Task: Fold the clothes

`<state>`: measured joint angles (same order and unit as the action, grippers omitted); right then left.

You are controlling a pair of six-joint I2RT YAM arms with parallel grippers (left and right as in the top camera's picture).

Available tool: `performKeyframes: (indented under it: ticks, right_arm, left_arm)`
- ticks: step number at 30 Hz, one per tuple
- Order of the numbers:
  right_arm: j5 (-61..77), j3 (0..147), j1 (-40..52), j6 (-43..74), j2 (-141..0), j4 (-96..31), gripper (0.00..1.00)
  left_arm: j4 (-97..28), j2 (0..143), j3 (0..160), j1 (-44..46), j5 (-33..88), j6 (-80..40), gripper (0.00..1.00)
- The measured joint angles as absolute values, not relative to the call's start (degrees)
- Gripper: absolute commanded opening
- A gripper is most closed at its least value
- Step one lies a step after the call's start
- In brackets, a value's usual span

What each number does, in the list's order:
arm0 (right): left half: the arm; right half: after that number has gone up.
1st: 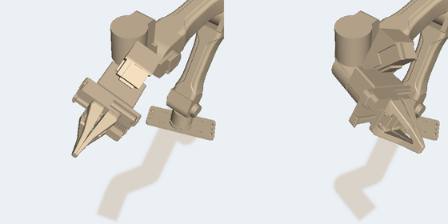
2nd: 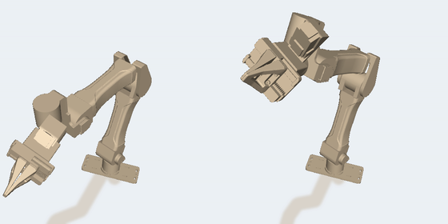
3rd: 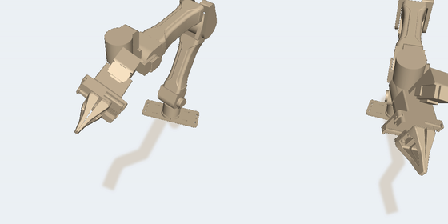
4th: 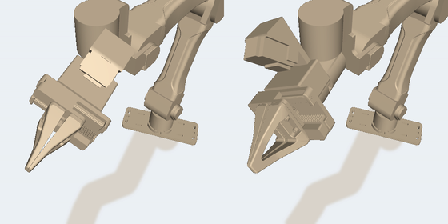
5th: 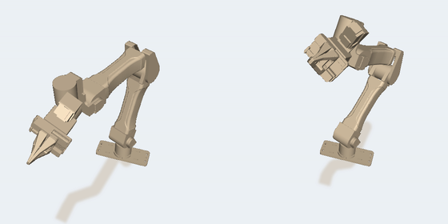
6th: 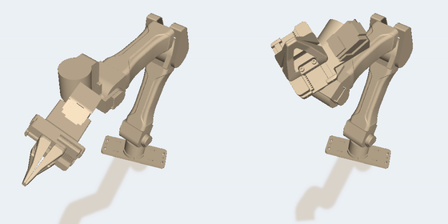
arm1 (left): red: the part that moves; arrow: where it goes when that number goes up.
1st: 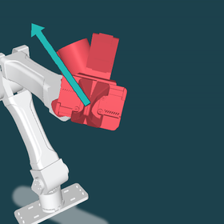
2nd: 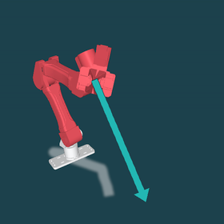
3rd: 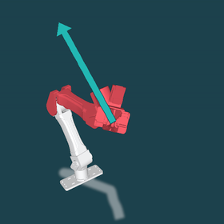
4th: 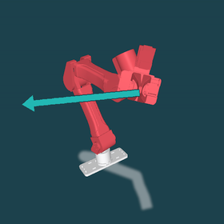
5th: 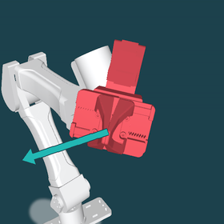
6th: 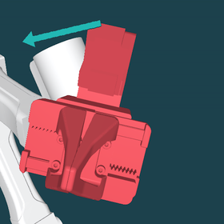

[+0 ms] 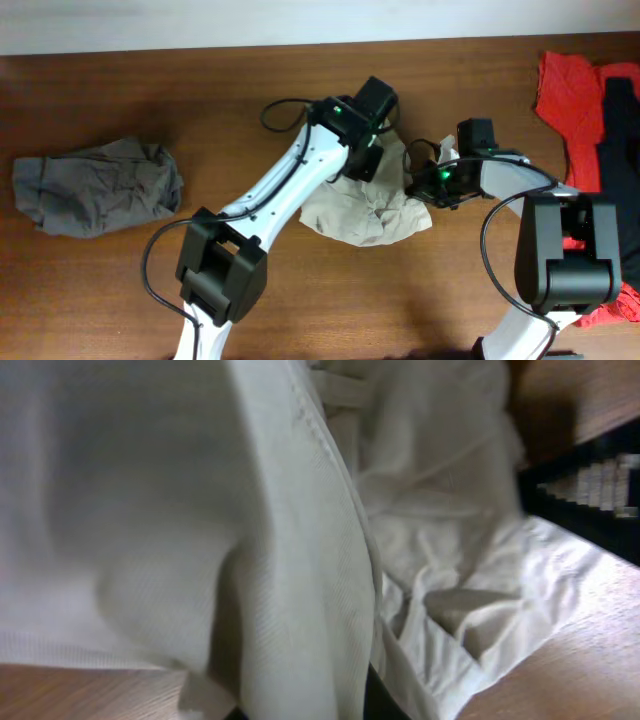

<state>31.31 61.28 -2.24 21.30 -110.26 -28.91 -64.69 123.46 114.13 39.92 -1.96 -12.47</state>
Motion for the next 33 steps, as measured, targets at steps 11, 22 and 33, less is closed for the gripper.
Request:
performKeyframes:
  ticks: [11,22,33]
  right_arm:
    - [34.06,59.92,-2.24,24.25,-110.21,-27.05,0.04]
    - [34.83,59.92,-2.24,25.02,-110.43,-27.44,0.04]
    - [36.60,59.66,-3.14,24.95,-110.54,-29.58,0.04]
  left_arm:
    - [-55.90,127.42,114.28,43.62,-0.99,-13.19,0.00]
    - [-51.51,133.32,116.11,45.23,4.73,-16.16,0.23]
    - [-64.64,136.05,127.02,45.69,6.00,-14.06,0.68]
